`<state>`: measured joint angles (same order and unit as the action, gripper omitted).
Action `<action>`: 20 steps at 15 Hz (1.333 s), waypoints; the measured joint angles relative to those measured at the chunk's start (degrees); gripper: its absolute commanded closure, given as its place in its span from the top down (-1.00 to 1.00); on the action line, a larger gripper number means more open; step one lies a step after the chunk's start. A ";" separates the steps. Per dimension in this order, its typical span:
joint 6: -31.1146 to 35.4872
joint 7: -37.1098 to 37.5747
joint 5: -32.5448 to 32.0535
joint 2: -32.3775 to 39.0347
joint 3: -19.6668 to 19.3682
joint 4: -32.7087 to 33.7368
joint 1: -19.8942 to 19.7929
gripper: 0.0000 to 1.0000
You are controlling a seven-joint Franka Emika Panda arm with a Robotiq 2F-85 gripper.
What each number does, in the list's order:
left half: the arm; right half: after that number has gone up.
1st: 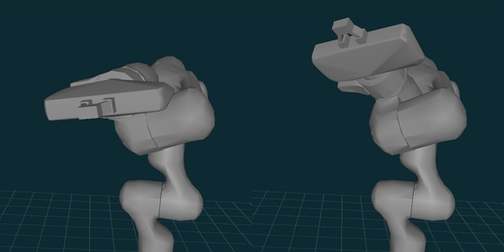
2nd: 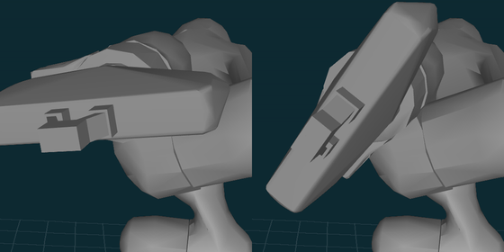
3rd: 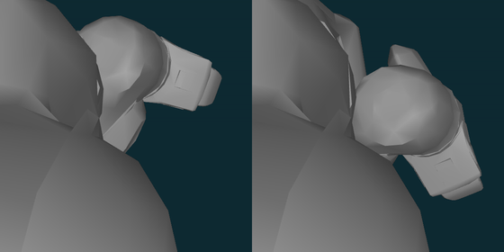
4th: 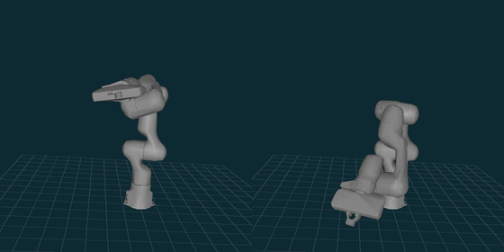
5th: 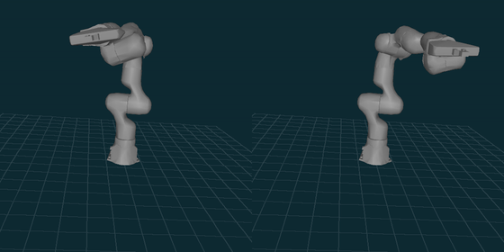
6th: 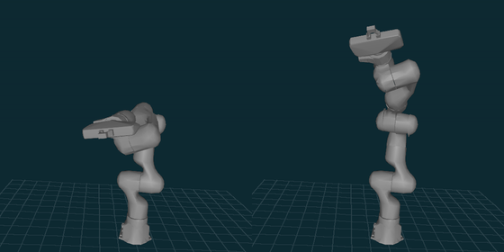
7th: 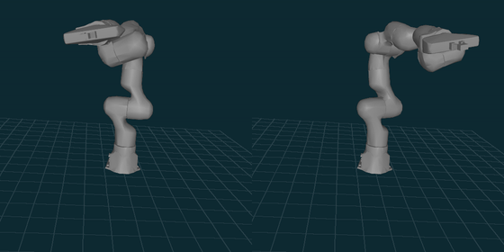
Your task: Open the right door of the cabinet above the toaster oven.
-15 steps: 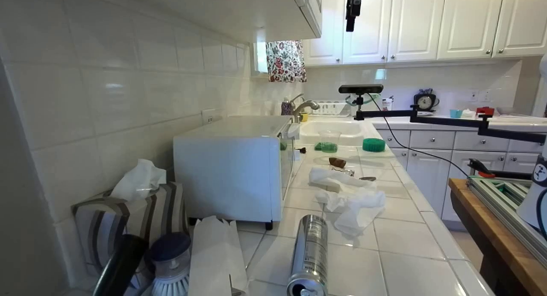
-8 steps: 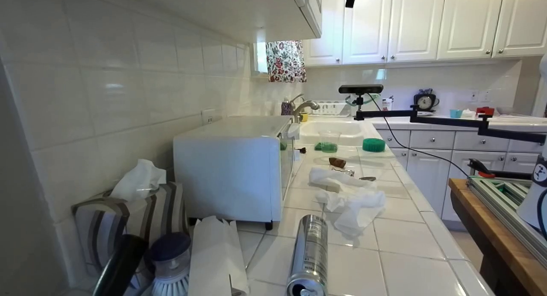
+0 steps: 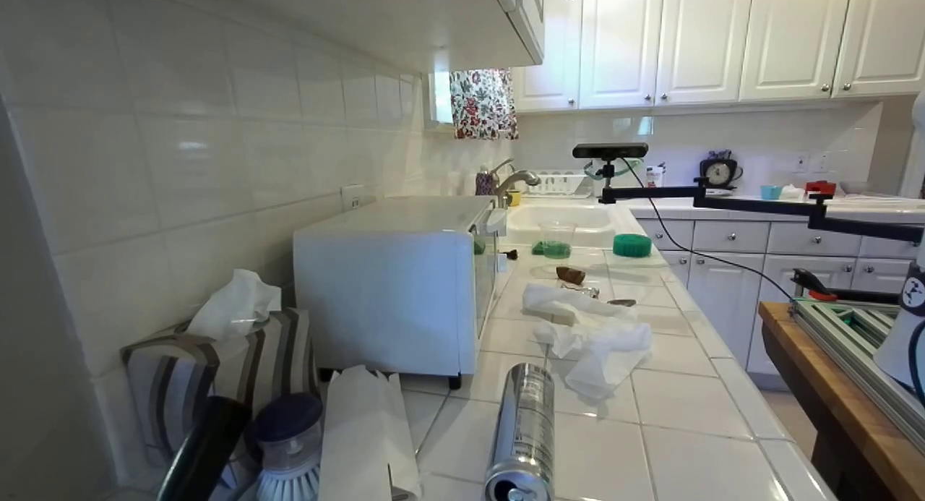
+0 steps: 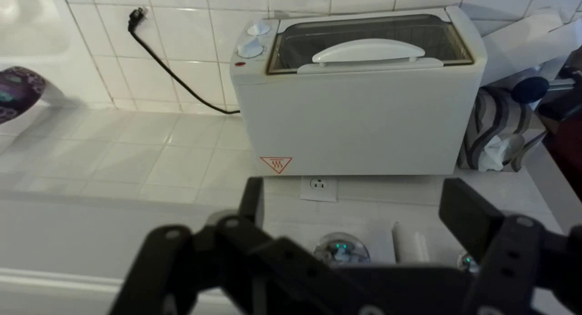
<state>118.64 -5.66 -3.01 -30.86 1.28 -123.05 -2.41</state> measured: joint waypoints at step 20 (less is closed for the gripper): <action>11.20 15.35 -5.53 -1.23 3.86 -3.55 -1.52 1.00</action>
<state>129.84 9.69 -8.53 -32.09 5.14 -126.60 -3.92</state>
